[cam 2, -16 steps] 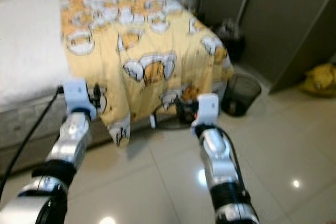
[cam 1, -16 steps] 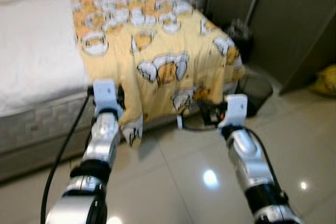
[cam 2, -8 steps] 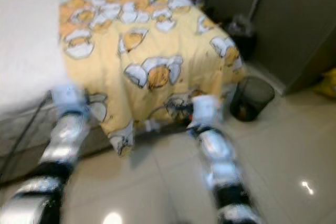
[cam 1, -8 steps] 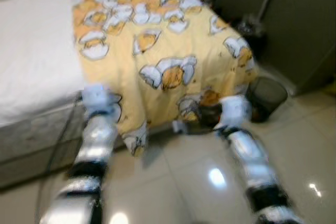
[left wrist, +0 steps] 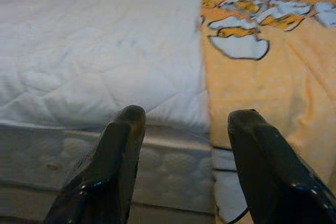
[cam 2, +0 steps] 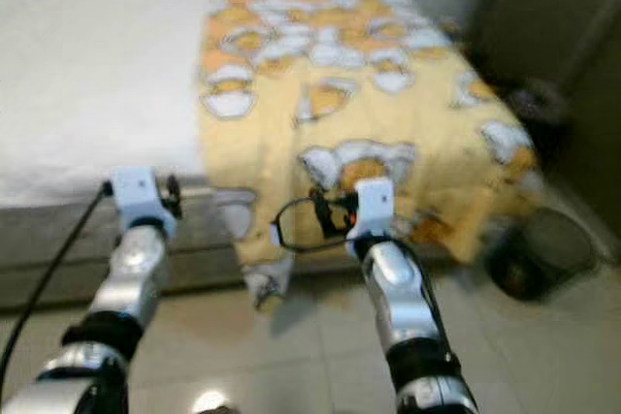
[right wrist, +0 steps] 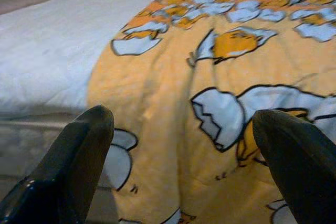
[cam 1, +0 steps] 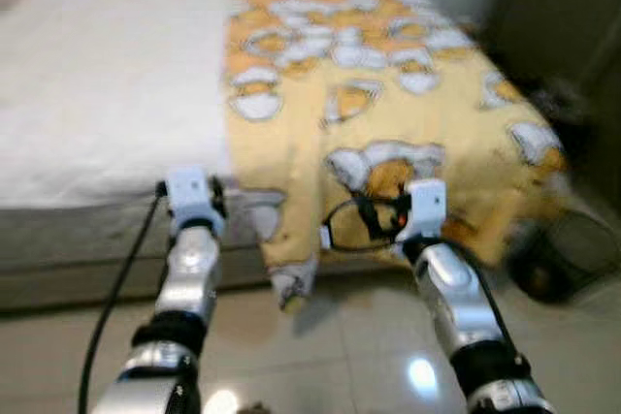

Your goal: Clean up the room

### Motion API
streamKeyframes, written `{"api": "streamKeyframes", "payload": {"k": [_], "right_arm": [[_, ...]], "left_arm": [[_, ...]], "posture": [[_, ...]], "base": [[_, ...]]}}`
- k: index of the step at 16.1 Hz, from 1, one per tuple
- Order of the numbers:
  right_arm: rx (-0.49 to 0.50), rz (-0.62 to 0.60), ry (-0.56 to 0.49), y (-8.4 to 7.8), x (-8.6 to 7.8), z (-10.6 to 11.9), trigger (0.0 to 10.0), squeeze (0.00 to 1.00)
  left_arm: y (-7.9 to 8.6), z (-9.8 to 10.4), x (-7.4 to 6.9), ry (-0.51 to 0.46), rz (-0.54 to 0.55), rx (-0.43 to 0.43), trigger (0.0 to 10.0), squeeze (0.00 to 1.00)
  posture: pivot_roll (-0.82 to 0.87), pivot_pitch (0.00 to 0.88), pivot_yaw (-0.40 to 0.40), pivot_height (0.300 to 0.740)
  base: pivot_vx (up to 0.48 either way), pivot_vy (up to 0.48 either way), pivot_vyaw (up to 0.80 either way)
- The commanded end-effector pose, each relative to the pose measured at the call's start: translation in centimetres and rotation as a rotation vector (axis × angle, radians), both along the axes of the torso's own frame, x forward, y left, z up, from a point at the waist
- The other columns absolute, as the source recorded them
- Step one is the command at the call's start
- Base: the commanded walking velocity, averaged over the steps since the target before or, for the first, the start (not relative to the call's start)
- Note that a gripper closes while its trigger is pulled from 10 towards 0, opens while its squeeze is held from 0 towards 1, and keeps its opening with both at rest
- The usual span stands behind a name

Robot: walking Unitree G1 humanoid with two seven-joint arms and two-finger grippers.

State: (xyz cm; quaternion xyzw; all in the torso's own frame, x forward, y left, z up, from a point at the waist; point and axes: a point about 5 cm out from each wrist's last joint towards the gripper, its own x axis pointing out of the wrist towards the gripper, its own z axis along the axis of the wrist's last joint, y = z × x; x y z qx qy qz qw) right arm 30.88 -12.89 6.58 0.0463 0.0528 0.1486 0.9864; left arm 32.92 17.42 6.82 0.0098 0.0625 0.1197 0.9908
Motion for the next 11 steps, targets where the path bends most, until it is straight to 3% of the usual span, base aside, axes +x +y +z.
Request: {"api": "streamKeyframes", "payload": {"k": [1,2,6,11], "right_arm": [[0.019,-0.002,0.025,-0.2,0.0,-0.3,10.0,0.00],[0.025,0.002,0.031,-0.2,0.0,-0.4,10.0,0.00],[0.024,0.013,0.033,0.0,0.0,-0.4,10.0,0.00],[0.023,0.014,0.033,-0.1,0.3,-0.4,10.0,0.00]], "left_arm": [[-0.1,0.1,-0.1,-0.002,-0.023,0.048,10.0,0.00],[-0.1,0.2,-0.1,0.001,-0.032,0.130,10.0,0.00],[-1.0,0.5,0.0,-0.024,-0.064,0.125,10.0,0.00],[-1.4,0.5,0.2,-0.001,-0.074,0.179,10.0,0.00]], "posture": [[0.01,0.000,-0.030,0.740],[0.01,0.000,-0.031,0.740],[0.01,0.000,-0.033,0.740],[0.02,0.000,-0.032,0.740]], "base": [[0.000,0.000,0.46],[0.000,-0.375,0.46],[0.000,-0.448,0.46],[0.000,-0.427,0.45]]}}
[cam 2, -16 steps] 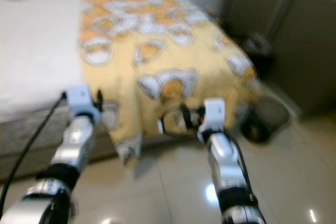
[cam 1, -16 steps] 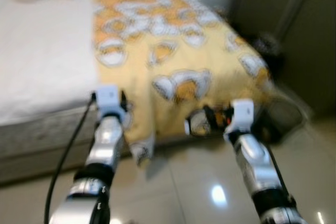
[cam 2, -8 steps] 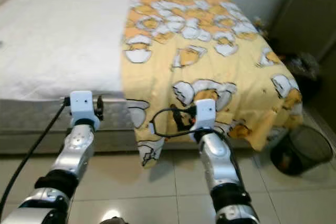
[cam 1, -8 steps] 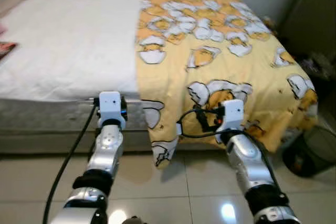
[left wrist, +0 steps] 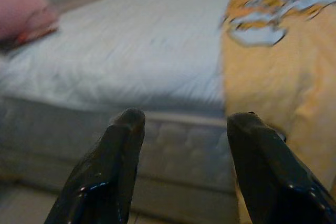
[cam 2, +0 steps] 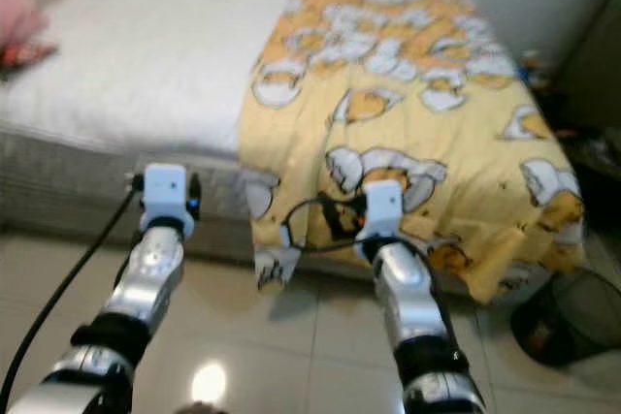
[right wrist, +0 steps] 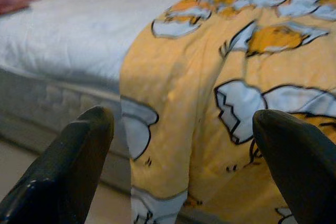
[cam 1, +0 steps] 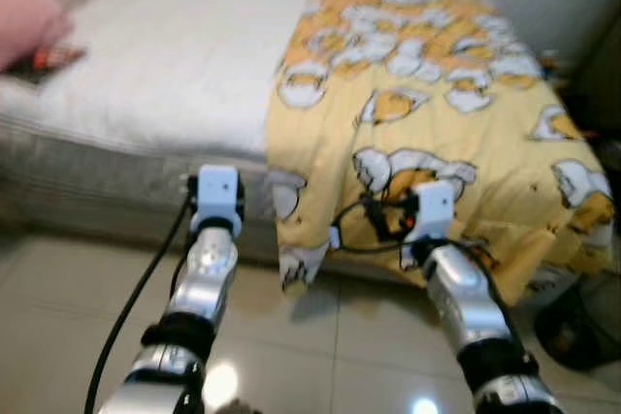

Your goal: Clean up the room

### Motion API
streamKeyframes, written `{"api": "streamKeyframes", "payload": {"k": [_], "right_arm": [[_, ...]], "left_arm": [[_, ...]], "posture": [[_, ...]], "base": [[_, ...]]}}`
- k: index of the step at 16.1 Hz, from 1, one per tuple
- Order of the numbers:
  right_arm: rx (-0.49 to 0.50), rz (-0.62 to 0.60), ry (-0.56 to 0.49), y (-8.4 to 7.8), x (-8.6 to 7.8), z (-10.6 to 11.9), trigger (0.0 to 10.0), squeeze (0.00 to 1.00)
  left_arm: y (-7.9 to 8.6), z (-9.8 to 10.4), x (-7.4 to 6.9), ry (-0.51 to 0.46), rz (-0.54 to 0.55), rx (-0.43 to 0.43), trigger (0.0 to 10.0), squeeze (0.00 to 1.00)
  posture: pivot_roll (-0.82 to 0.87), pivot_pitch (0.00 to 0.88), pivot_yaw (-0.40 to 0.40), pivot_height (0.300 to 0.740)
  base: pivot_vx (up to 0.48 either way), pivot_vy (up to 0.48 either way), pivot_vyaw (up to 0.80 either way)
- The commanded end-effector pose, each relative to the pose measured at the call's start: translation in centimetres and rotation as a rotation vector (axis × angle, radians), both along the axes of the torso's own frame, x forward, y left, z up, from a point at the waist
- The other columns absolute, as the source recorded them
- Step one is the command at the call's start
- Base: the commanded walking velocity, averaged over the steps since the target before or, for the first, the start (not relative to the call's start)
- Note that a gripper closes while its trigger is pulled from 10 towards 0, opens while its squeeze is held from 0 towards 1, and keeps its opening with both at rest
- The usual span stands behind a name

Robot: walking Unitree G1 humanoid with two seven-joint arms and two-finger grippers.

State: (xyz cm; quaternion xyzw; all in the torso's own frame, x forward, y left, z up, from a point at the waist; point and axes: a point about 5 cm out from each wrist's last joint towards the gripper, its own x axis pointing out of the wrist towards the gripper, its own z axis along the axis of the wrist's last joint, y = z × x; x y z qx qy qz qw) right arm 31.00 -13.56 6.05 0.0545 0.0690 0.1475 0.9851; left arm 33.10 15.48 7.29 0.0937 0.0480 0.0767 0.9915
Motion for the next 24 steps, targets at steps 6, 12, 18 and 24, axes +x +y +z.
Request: {"api": "streamKeyframes", "payload": {"k": [6,12,18,24], "right_arm": [[0.004,0.034,0.011,0.8,-0.2,-0.3,10.0,0.00],[-0.113,-0.049,0.023,-4.6,-4.0,-2.0,10.0,0.00],[-0.042,-0.043,0.075,-3.5,-3.8,-2.4,10.0,0.00],[-0.072,-0.013,0.103,-3.6,-3.6,-3.1,10.0,0.00]], "left_arm": [[1.1,-0.7,-0.5,0.030,0.040,-0.036,10.0,0.00],[2.6,-2.1,-8.3,-0.002,-0.193,-0.072,10.0,0.00],[1.9,-0.8,-6.9,0.008,-0.085,-0.146,10.0,0.00],[2.0,-1.0,-6.7,0.027,-0.053,-0.161,10.0,0.00]], "posture": [[0.02,0.000,-0.028,0.740],[0.01,0.000,-0.030,0.740],[0.02,0.000,-0.042,0.740],[0.05,0.000,-0.046,0.740]], "base": [[0.089,-0.209,0.45],[0.000,0.000,0.45],[0.361,0.000,0.45],[0.436,0.000,0.45]]}}
